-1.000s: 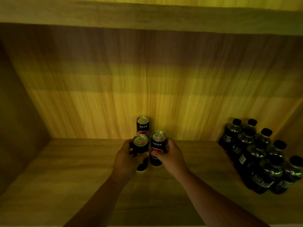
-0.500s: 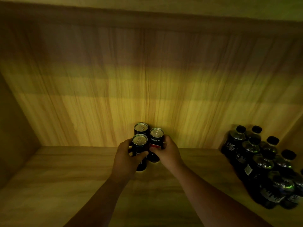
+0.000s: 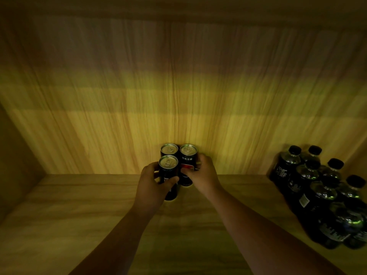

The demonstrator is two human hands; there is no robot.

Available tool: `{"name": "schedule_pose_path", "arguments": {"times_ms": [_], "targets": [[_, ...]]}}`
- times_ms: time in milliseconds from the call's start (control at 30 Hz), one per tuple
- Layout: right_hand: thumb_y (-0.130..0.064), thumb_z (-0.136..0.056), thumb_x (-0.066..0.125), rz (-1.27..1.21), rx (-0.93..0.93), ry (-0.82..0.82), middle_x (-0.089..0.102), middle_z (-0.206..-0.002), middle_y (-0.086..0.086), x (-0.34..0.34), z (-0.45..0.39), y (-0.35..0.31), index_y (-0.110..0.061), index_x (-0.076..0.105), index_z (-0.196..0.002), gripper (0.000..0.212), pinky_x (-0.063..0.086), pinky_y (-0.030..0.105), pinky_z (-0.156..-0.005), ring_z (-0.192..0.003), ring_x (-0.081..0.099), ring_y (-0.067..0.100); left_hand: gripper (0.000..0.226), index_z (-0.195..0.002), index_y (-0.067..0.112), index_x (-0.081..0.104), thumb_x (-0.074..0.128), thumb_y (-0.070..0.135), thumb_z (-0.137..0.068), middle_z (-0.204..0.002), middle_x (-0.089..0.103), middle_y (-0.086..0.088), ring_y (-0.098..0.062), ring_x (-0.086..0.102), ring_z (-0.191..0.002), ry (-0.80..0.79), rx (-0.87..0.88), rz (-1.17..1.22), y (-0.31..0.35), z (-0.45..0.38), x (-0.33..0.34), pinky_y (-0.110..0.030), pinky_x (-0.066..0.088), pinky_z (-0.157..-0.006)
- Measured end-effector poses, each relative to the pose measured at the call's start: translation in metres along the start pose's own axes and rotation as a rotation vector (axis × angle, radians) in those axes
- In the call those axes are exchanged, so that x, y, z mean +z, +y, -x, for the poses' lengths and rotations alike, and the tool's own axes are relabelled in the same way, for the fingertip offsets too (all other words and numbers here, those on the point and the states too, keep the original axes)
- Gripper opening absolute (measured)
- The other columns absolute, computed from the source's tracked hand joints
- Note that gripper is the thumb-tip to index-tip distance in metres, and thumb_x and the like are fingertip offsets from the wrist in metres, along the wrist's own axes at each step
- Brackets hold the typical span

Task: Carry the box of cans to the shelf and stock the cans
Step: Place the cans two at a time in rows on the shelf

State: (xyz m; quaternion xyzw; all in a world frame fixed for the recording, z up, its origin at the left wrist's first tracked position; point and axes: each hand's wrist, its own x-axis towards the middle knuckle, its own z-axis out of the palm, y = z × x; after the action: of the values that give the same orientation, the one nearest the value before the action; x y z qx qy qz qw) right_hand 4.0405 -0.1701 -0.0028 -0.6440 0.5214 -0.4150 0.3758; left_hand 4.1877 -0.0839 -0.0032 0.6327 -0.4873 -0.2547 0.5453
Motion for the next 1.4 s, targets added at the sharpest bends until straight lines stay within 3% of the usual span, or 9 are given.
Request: {"name": "schedule_pose_path", "arguments": {"times_ms": [167, 333, 433, 567, 733, 867, 1000, 1167, 1400], "targets": [[-0.019, -0.076, 0.083, 0.007, -0.007, -0.016, 0.067, -0.119, -0.007, -0.002, -0.002, -0.002, -0.022, 0.059, -0.124, 0.054, 0.051, 0.030, -0.094, -0.107, 0.063, 0.009, 0.060, -0.126, 0.024, 0.054, 0.084, 0.026, -0.074, -0.126, 0.054, 0.011, -0.009, 0.058, -0.113, -0.024, -0.018, 0.021, -0.002, 0.000, 0.000, -0.012, 0.045, -0.079], [-0.020, -0.076, 0.084, 0.039, 0.025, -0.040, 0.069, -0.114, -0.006, -0.005, -0.003, -0.006, -0.018, 0.060, -0.121, 0.052, 0.052, 0.031, -0.090, -0.104, 0.066, 0.012, 0.067, -0.130, 0.024, 0.049, 0.084, 0.031, -0.073, -0.122, 0.057, 0.013, -0.002, 0.058, -0.105, -0.031, -0.040, 0.026, 0.000, 0.003, -0.001, -0.025, 0.051, -0.089], [-0.027, -0.075, 0.085, 0.060, 0.052, -0.059, 0.067, -0.115, -0.002, -0.009, 0.002, -0.009, -0.015, 0.058, -0.123, 0.056, 0.049, 0.021, -0.077, -0.102, 0.064, 0.013, 0.089, -0.144, 0.018, 0.038, 0.085, 0.036, -0.070, -0.127, 0.055, 0.008, -0.007, 0.056, -0.109, -0.015, -0.058, 0.023, -0.003, 0.010, -0.003, -0.026, 0.048, -0.089], [-0.039, -0.081, 0.079, 0.149, 0.107, -0.069, 0.055, -0.105, -0.007, -0.023, 0.027, -0.001, -0.016, 0.052, -0.119, 0.052, 0.037, 0.016, -0.061, -0.084, 0.051, 0.004, 0.091, -0.145, 0.019, 0.037, 0.083, 0.041, -0.070, -0.135, 0.054, 0.001, -0.012, 0.056, -0.114, 0.006, -0.088, -0.030, -0.010, 0.027, -0.005, -0.033, 0.050, -0.093], [-0.056, -0.091, 0.058, 0.342, 0.102, -0.143, 0.056, -0.129, 0.001, -0.032, 0.072, 0.025, -0.016, 0.050, -0.134, 0.059, 0.044, 0.027, -0.079, -0.108, 0.057, 0.015, 0.081, -0.145, 0.026, 0.038, 0.062, 0.067, -0.078, -0.141, 0.048, 0.001, -0.017, 0.050, -0.126, 0.018, -0.094, -0.289, -0.018, 0.064, -0.014, -0.041, 0.048, -0.099], [-0.057, -0.096, 0.048, 0.505, 0.002, -0.212, 0.055, -0.134, 0.001, -0.044, 0.103, 0.035, -0.019, 0.052, -0.134, 0.054, 0.047, 0.032, -0.090, -0.120, 0.055, 0.020, 0.077, -0.145, 0.028, 0.040, 0.041, 0.075, -0.084, -0.147, 0.042, 0.000, -0.023, 0.042, -0.134, -0.050, -0.054, -0.561, -0.016, 0.099, -0.020, -0.043, 0.043, -0.104], [-0.064, -0.096, 0.034, 0.799, -0.182, -0.383, 0.018, -0.163, 0.001, -0.055, 0.137, 0.036, -0.025, 0.026, -0.155, 0.071, 0.020, 0.041, -0.119, -0.151, 0.012, 0.023, 0.076, -0.150, 0.034, 0.031, 0.032, 0.074, -0.085, -0.158, 0.030, 0.002, -0.022, 0.023, -0.146, -0.105, 0.015, -0.953, -0.009, 0.136, -0.025, -0.041, 0.026, -0.116], [-0.067, -0.096, 0.026, 0.893, -0.289, -0.386, 0.006, -0.166, -0.001, -0.061, 0.181, 0.030, -0.032, 0.013, -0.157, 0.072, 0.007, 0.042, -0.122, -0.152, 0.000, 0.022, 0.083, -0.153, 0.038, 0.017, 0.010, 0.076, -0.080, -0.163, 0.017, 0.002, -0.023, 0.011, -0.151, -0.168, 0.087, -1.142, -0.003, 0.173, -0.036, -0.045, 0.014, -0.121], [-0.065, -0.097, 0.027, 0.937, -0.317, -0.314, 0.004, -0.166, -0.003, -0.056, 0.257, 0.036, -0.033, 0.013, -0.157, 0.069, 0.005, 0.042, -0.123, -0.152, -0.002, 0.021, 0.080, -0.154, 0.031, 0.022, 0.015, 0.073, -0.086, -0.163, 0.018, -0.001, -0.025, 0.012, -0.151, -0.188, 0.223, -1.200, -0.023, 0.222, -0.068, -0.047, 0.015, -0.121]]}}
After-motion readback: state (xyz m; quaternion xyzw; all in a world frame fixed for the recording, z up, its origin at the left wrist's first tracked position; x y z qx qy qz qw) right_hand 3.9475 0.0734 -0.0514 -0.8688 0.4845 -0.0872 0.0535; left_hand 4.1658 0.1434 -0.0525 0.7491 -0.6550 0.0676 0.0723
